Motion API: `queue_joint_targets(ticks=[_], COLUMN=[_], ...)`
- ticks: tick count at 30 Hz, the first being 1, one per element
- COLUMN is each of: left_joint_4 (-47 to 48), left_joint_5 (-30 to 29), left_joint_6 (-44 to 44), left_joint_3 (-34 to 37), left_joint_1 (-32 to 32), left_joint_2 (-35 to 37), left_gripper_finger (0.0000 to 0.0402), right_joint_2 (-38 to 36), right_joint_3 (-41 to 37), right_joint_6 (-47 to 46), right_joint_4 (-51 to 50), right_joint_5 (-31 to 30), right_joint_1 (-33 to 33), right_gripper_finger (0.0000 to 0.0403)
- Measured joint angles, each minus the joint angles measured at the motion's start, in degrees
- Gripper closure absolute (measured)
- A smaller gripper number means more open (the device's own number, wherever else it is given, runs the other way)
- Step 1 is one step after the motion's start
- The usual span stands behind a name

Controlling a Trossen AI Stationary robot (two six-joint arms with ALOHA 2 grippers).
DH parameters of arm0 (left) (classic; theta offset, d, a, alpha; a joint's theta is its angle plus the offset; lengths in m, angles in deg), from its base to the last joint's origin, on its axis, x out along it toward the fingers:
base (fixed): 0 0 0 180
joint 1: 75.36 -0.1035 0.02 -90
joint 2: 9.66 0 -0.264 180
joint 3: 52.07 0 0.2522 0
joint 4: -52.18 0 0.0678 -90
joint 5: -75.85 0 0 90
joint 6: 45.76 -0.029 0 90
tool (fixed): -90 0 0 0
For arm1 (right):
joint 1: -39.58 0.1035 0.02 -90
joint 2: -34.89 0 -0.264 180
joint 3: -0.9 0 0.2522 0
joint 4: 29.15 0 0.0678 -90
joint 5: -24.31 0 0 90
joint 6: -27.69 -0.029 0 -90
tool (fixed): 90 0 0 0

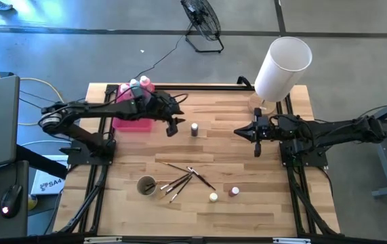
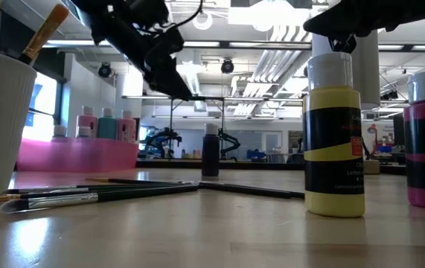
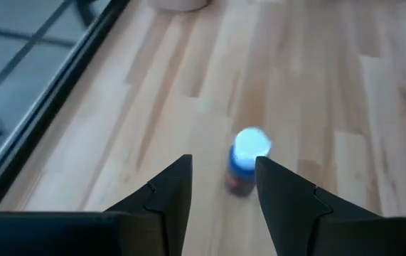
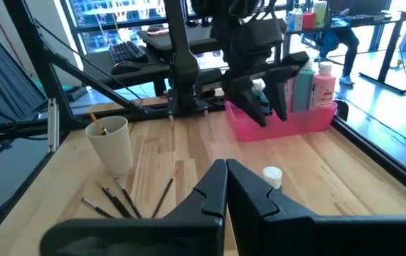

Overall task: Pick & Place Paint Supplies
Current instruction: Put the small blue paint bottle into the pink bin

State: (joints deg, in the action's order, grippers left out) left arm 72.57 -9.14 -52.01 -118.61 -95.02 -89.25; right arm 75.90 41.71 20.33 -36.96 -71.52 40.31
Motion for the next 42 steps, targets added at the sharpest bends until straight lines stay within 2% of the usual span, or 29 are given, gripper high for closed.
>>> queue_joint_targets(ticks=[4, 6, 12, 25, 28, 36, 42], left_joint_4=[-2.36, -3.02, -4.74, -5.70, -5.70, -6.29, -6.94], left_joint_5=[7.37, 9.18, 5.20, 2.59, 3.05, 4.96, 5.26], left_joint_6=[-6.19, -9.09, -9.72, -4.40, -3.89, -3.20, 1.07], left_joint_3=[0.01, 0.01, -0.02, -0.02, -0.03, -0.04, -0.04], left_joint_1=[0.20, 0.29, 0.11, 0.18, 0.18, 0.18, 0.18], left_joint_2=[-3.79, -5.19, -8.04, -8.06, -8.07, -8.07, -8.07], left_gripper_finger=[0.0250, 0.0250, 0.0250, 0.0247, 0.0231, 0.0150, 0.0140], right_joint_2=[0.00, 0.00, 0.00, 0.00, 0.00, 0.00, 0.00], right_joint_3=[0.02, 0.02, 0.02, 0.02, 0.02, 0.04, 0.04], right_joint_6=[0.04, 0.07, 0.09, 0.09, 0.09, 0.09, 0.09], right_joint_4=[-1.01, -1.59, -1.89, -1.91, -1.91, -1.91, -1.91], right_joint_5=[0.01, -0.02, -0.02, -0.02, -0.02, -0.02, -0.01], right_joint_1=[0.00, 0.00, 0.00, 0.00, 0.00, 0.00, 0.00], right_gripper_finger=[0.0401, 0.0401, 0.0401, 0.0401, 0.0401, 0.0401, 0.0401])
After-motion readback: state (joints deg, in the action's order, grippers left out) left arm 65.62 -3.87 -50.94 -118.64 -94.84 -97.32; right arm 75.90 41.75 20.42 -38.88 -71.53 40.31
